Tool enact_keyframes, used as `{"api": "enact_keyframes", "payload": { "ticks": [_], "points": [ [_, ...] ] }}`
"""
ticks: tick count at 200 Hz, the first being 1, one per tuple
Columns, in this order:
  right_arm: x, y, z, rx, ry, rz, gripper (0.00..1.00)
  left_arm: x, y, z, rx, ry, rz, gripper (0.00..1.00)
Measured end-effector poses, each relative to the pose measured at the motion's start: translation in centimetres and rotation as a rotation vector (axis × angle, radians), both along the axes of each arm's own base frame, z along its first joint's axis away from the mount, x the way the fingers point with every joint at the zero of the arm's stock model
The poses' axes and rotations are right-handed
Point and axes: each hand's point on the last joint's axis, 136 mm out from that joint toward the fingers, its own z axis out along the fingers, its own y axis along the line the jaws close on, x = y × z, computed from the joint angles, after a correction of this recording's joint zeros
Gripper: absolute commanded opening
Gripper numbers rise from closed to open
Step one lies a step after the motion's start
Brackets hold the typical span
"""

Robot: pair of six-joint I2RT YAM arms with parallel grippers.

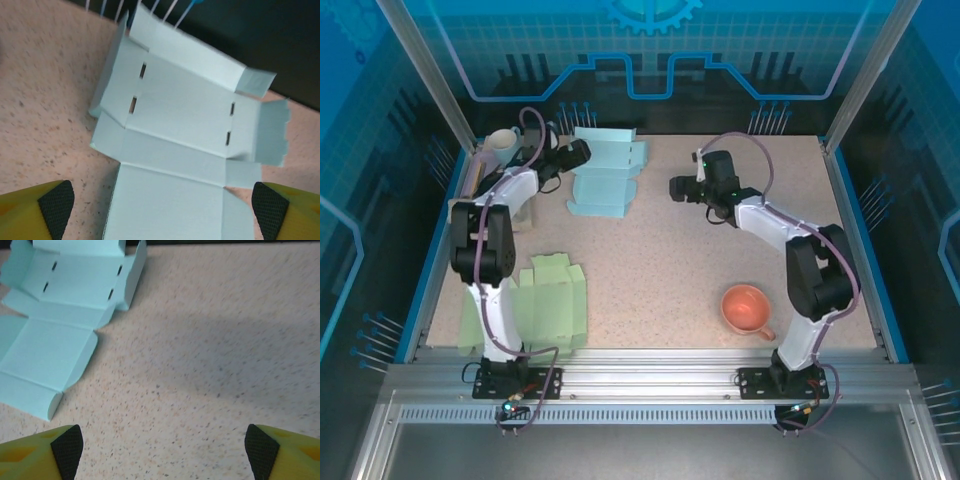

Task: Fold the paper box

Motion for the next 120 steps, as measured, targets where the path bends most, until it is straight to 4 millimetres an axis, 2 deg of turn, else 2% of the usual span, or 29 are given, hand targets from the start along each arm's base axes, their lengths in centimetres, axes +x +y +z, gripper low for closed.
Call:
{"api": "enact_keyframes", "payload": {
  "ticks": [20,42,66,120],
  "points": [
    [-0.2,0.9,-1.2,0.01,0.03,0.032,0.84,0.7,-1.0,-2.5,0.004,0.075,-0.019,0.88],
    [-0.3,1.7,-1.2,0.027,0.035,0.063,0.83,1.1,-1.6,-4.3,0.018,0.145,-0.029,0.84],
    [-0.2,2.3,-0.7,0.036,0.025,0.088,0.83,0.0,-1.7,-5.5,0.041,0.206,-0.032,0.78],
    [-0.5,3.9,0.0,0.043,0.014,0.15,0.79,-1.4,-0.9,-7.3,0.087,0.293,-0.004,0.51]
  ]
}}
